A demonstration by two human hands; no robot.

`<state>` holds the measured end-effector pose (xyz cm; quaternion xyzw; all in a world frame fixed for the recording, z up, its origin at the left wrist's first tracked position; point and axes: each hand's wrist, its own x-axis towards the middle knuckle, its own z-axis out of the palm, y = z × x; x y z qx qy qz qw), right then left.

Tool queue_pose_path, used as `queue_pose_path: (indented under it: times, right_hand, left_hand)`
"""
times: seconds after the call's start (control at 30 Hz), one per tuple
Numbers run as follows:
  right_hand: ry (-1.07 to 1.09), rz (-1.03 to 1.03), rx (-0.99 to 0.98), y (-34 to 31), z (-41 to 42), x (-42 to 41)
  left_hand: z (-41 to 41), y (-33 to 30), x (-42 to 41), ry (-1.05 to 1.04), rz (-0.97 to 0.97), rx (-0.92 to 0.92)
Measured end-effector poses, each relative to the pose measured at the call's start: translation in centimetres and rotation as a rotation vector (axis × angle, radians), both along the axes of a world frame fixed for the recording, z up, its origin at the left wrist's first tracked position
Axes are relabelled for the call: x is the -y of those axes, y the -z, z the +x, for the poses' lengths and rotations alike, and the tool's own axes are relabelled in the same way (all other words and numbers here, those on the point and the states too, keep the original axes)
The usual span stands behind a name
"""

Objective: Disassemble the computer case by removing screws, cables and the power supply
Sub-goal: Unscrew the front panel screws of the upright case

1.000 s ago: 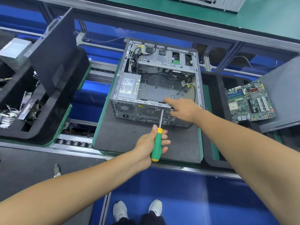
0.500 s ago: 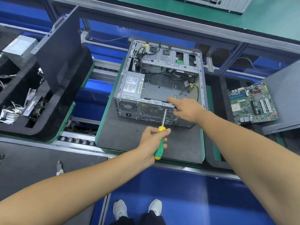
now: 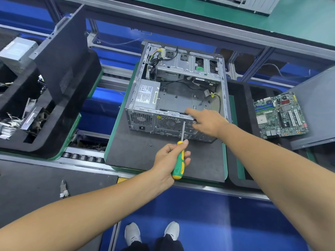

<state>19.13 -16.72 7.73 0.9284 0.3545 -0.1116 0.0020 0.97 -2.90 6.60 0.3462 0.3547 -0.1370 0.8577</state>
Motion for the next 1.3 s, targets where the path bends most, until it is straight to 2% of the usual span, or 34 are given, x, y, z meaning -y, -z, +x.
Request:
queue_pose_path:
  times: [0.5, 0.7, 0.9, 1.1, 1.3]
  right_hand:
    - [-0.003, -0.002, 0.028, 0.1, -0.1, 0.0]
    - [-0.012, 0.002, 0.036, 0.1, -0.1, 0.0]
    - [-0.018, 0.001, 0.04, 0.1, -0.1, 0.0]
    - [-0.02, 0.013, 0.037, 0.1, -0.1, 0.1]
    - [-0.012, 0.019, 0.022, 0.1, 0.0, 0.1]
  left_hand:
    - [0.1, -0.5, 0.7, 0.027, -0.031, 0.018]
    - [0.0, -0.4, 0.9, 0.131, 0.032, 0.044]
    - [0.2, -0.3, 0.3, 0.136, -0.093, 0.041]
    - [0.6, -0.3, -0.4, 0.141, 0.054, 0.004]
    - [0.2, 0.0, -0.2, 0.08, 0.089, 0.041]
